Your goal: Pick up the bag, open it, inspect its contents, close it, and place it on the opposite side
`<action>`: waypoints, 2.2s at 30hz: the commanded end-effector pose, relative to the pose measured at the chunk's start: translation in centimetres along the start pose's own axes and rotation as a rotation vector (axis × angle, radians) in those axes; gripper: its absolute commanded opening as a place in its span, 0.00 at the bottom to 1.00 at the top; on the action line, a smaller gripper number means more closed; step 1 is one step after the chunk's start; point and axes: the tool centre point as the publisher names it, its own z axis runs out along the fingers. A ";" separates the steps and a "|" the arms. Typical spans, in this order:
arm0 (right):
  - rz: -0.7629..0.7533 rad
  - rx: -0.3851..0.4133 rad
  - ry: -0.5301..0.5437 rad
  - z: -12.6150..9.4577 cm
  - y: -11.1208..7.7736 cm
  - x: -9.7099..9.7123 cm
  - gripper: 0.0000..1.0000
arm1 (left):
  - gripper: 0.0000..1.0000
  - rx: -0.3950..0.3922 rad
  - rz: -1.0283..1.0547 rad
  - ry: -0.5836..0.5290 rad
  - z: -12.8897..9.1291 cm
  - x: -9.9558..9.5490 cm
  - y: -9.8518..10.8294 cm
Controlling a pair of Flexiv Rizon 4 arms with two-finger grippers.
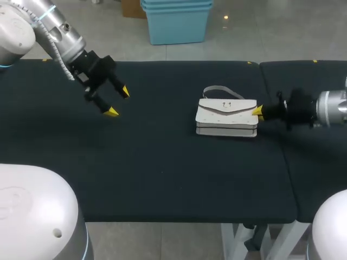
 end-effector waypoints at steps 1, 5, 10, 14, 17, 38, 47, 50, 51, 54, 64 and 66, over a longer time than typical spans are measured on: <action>-0.011 -0.150 0.009 1.1 -0.7 0.0 0.00 | 1.00 0.002 0.001 -0.002 0.1 0.0 0.1; -0.020 -0.092 0.027 2.7 -0.7 0.5 0.00 | 1.00 0.002 0.001 -0.002 0.1 0.0 0.1; -0.029 0.015 0.066 4.3 -0.8 1.5 0.00 | 1.00 0.002 0.001 -0.002 0.1 0.0 0.1; -0.052 0.085 0.072 5.0 -1.5 2.3 0.00 | 1.00 0.002 0.001 -0.002 0.1 0.0 0.1; -0.054 0.097 0.076 5.4 -2.3 2.7 0.00 | 1.00 0.002 0.001 -0.002 0.1 0.0 0.1; -0.103 0.116 0.108 9.6 -10.3 4.9 0.00 | 1.00 0.002 0.001 -0.002 0.1 0.0 0.1; -0.099 0.086 0.114 11.5 -11.2 5.3 0.00 | 1.00 0.002 0.001 -0.002 0.1 0.0 0.1; -0.096 0.090 0.118 12.1 -11.2 5.4 0.00 | 1.00 0.002 0.001 -0.002 0.1 0.0 0.1; -0.095 0.095 0.119 12.3 -11.2 5.4 0.00 | 1.00 0.002 0.001 -0.002 0.1 0.0 0.1; -0.097 0.103 0.118 12.7 -11.3 5.5 0.00 | 1.00 0.002 0.001 -0.002 0.1 0.0 0.1; -0.084 0.106 0.122 13.5 -11.3 5.5 0.00 | 1.00 0.002 0.001 -0.002 0.1 0.0 0.1; -0.082 0.106 0.122 13.5 -11.3 5.5 0.00 | 1.00 0.002 0.001 -0.002 0.1 0.0 0.1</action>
